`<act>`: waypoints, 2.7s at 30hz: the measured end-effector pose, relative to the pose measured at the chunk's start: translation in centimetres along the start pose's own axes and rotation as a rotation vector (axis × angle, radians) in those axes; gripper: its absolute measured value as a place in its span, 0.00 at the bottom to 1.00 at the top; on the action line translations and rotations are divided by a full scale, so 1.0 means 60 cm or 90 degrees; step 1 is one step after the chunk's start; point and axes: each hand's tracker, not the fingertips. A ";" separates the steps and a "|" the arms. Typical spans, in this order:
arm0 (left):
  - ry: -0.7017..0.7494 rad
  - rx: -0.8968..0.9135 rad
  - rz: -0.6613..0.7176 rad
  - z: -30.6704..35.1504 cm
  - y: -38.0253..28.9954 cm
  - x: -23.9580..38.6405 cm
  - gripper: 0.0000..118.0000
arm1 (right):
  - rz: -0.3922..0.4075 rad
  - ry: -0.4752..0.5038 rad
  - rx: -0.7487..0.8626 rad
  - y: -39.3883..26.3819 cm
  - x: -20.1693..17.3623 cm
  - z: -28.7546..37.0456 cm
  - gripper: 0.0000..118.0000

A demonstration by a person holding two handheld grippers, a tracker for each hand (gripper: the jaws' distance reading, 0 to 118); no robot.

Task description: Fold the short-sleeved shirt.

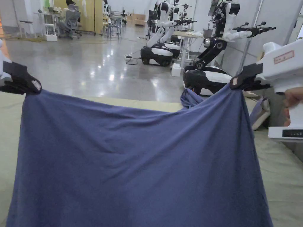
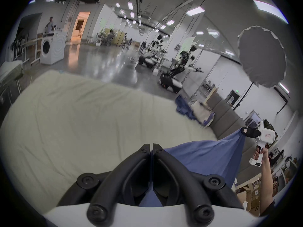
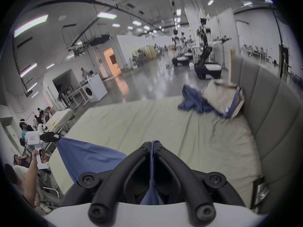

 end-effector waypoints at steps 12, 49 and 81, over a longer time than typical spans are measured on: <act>0.008 0.183 -0.065 0.272 0.269 0.154 0.04 | 0.105 -0.083 0.205 0.251 -0.175 0.305 0.04; 0.058 0.263 -0.046 0.069 0.402 0.101 0.04 | 0.152 -0.159 0.318 0.417 -0.255 0.010 0.04; -0.021 0.048 0.083 0.225 -0.524 -0.095 0.04 | -0.056 0.056 -0.001 -0.600 -0.053 0.177 0.04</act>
